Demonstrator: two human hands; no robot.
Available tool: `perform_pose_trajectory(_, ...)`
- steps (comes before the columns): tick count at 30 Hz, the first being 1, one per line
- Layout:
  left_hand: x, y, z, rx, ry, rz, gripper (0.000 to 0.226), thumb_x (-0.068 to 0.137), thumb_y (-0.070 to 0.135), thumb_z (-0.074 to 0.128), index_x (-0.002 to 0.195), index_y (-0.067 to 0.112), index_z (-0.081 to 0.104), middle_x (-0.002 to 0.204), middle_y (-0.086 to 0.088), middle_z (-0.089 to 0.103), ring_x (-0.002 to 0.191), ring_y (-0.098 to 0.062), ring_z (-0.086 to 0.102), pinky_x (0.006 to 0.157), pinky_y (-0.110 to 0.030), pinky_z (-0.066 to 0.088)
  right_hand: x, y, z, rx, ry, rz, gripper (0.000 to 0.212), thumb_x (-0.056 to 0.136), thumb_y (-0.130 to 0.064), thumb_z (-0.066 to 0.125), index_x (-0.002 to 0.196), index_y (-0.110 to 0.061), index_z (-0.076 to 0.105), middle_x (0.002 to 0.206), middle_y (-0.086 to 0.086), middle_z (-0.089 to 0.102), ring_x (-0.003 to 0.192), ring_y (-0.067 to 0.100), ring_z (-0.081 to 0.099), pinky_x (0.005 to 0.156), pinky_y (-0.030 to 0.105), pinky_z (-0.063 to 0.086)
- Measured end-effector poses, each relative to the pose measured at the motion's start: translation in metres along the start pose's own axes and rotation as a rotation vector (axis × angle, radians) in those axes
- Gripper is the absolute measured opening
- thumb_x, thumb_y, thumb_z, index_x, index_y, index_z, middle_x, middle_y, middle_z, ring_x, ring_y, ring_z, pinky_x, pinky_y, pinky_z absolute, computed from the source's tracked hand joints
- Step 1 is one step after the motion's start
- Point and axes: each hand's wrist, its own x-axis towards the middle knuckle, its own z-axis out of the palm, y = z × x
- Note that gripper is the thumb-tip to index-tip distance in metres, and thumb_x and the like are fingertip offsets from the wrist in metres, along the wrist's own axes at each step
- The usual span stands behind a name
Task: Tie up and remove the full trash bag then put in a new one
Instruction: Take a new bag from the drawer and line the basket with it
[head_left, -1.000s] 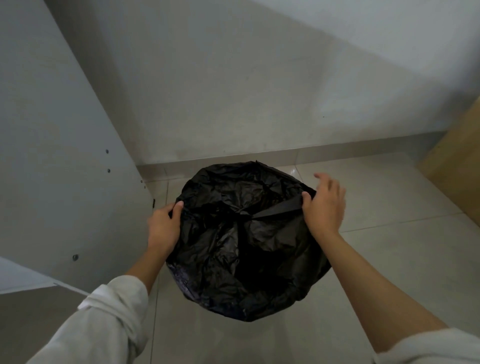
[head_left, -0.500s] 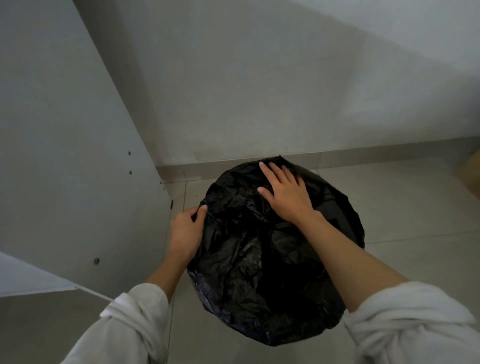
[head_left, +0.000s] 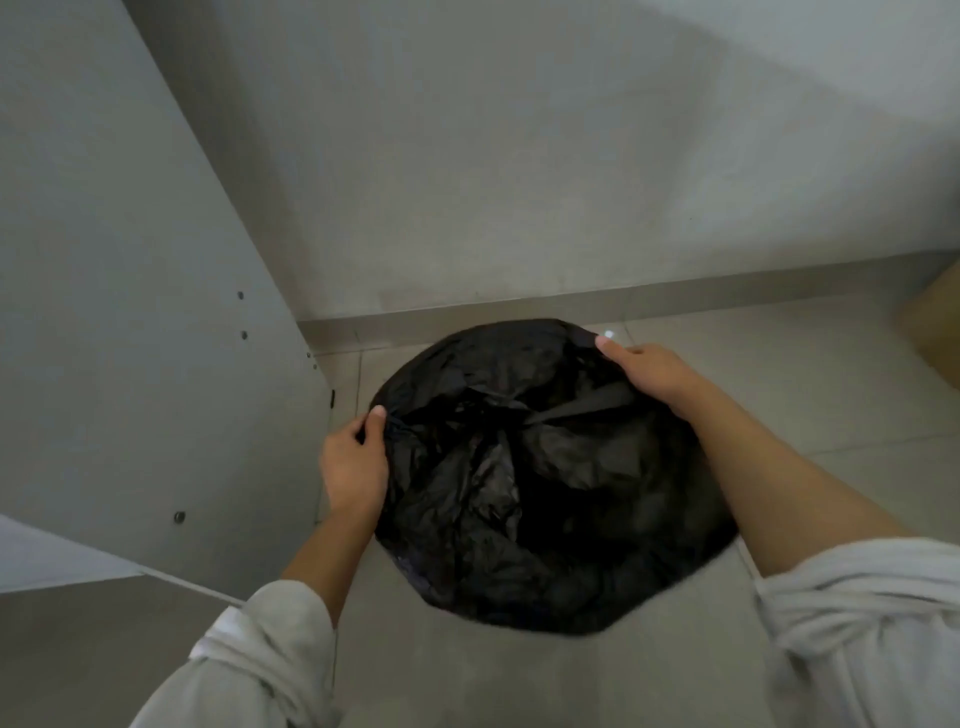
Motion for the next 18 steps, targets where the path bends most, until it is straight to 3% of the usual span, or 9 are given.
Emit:
perform_pose_trajectory(2,-0.005,-0.002,0.006,-0.022,0.12,-0.114,0.041,0.098,0.033,0.044,0.097,-0.002,0.065,0.092,-0.018,0.066,0.089,-0.031,0.061,0.076,-0.034,0.046,-0.015,0.014,-0.004,0.274,0.034,-0.044,0.043,0.087,-0.051,0.056,0.095,-0.012,0.072,0.109,0.011,0.07,0.099,0.025,0.066,0.099,0.04,0.048)
perform_pose_trajectory(3,-0.009,0.0,0.011,-0.03,0.172,-0.183,0.043,0.098,0.034,0.042,0.102,-0.003,0.063,0.099,-0.022,0.065,0.094,-0.035,0.061,0.08,-0.038,0.046,-0.024,0.02,-0.002,0.388,0.049,-0.051,0.035,0.089,-0.044,0.057,0.096,-0.013,0.071,0.107,0.011,0.07,0.097,0.024,0.066,0.097,0.04,0.049)
perform_pose_trajectory(6,-0.027,0.015,0.028,-0.102,0.265,-0.359,0.048,0.1,0.037,0.036,0.12,-0.003,0.053,0.118,-0.026,0.059,0.108,-0.04,0.056,0.088,-0.042,0.044,-0.046,0.034,0.013,0.564,0.046,-0.036,0.04,0.092,-0.039,0.055,0.12,-0.01,0.061,0.117,0.008,0.066,0.102,0.024,0.064,0.095,0.04,0.05)
perform_pose_trajectory(8,-0.043,0.025,0.037,-0.176,0.24,-0.402,0.047,0.101,0.036,0.033,0.124,-0.002,0.048,0.123,-0.024,0.056,0.11,-0.038,0.055,0.084,-0.038,0.043,-0.061,0.046,0.025,0.632,0.068,-0.011,0.047,0.093,-0.04,0.054,0.129,-0.01,0.054,0.122,0.006,0.062,0.107,0.025,0.06,0.095,0.04,0.049)
perform_pose_trajectory(10,-0.054,0.029,0.04,-0.257,0.184,-0.405,0.045,0.101,0.036,0.032,0.125,0.0,0.045,0.122,-0.021,0.056,0.109,-0.035,0.055,0.079,-0.034,0.04,-0.078,0.055,0.036,0.724,0.082,0.0,0.047,0.093,-0.037,0.053,0.132,-0.01,0.05,0.123,0.008,0.06,0.109,0.026,0.059,0.096,0.039,0.048)
perform_pose_trajectory(13,-0.059,0.024,0.036,-0.432,0.039,-0.376,0.041,0.099,0.036,0.037,0.124,0.004,0.042,0.121,-0.014,0.055,0.109,-0.029,0.054,0.088,-0.036,0.045,-0.099,0.061,0.053,0.876,0.05,0.006,0.048,0.089,-0.038,0.06,0.132,-0.02,0.049,0.126,0.005,0.06,0.11,0.024,0.06,0.097,0.043,0.049)
perform_pose_trajectory(15,-0.063,0.018,0.027,-0.614,-0.139,-0.403,0.042,0.096,0.031,0.048,0.13,0.009,0.038,0.123,-0.009,0.053,0.113,-0.027,0.055,0.096,-0.043,0.047,-0.11,0.06,0.061,0.959,0.021,0.017,0.049,0.085,-0.036,0.066,0.13,-0.028,0.048,0.121,-0.005,0.061,0.107,0.017,0.059,0.089,0.04,0.051)
perform_pose_trajectory(18,-0.07,0.004,0.012,-0.741,-0.357,-0.435,0.056,0.087,0.019,0.065,0.136,0.014,0.038,0.126,-0.006,0.056,0.111,-0.025,0.059,0.093,-0.044,0.049,-0.12,0.065,0.069,0.989,-0.016,0.011,0.06,0.078,-0.021,0.075,0.129,-0.027,0.045,0.119,-0.005,0.06,0.105,0.015,0.06,0.078,0.037,0.053)
